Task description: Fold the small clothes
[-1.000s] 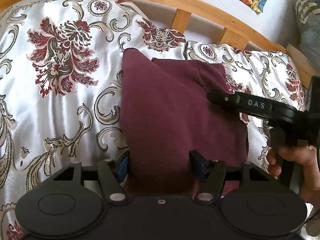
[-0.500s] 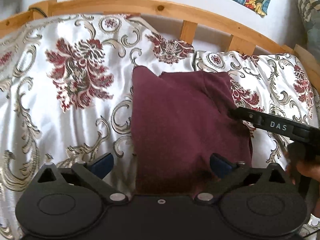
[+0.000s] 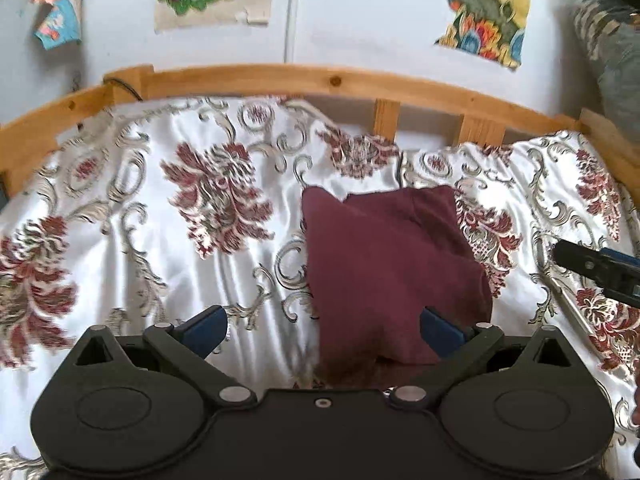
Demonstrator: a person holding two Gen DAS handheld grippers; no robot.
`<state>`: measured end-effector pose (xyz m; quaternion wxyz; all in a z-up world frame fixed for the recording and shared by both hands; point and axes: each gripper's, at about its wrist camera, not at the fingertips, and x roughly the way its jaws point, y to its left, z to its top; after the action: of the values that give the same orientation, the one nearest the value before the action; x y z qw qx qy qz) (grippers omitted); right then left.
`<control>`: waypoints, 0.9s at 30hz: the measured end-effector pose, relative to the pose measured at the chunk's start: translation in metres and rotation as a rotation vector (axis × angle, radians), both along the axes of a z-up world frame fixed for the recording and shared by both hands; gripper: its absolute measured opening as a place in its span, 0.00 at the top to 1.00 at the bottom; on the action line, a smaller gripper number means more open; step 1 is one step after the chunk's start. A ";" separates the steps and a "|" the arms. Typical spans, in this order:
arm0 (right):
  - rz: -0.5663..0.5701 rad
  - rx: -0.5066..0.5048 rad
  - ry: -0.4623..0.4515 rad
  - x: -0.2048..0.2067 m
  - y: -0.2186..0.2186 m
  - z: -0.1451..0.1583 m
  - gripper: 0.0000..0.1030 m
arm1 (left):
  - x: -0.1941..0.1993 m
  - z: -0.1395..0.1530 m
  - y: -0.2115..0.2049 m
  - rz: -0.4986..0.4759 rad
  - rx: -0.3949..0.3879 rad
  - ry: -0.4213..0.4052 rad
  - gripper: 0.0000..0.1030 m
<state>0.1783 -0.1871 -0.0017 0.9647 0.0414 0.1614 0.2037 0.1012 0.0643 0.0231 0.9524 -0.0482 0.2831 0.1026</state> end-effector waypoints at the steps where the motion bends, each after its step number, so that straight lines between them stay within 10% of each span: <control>1: -0.003 -0.001 -0.023 -0.012 -0.001 0.003 0.00 | -0.007 0.002 -0.001 0.000 0.014 -0.009 0.01; 27: -0.024 -0.030 -0.125 -0.164 -0.016 -0.031 0.00 | -0.118 -0.028 -0.029 -0.047 0.162 -0.102 0.01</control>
<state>0.0145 -0.2032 -0.0324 0.9759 0.0161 0.1033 0.1917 -0.0166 0.0355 -0.0051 0.9685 0.0303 0.2258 0.1004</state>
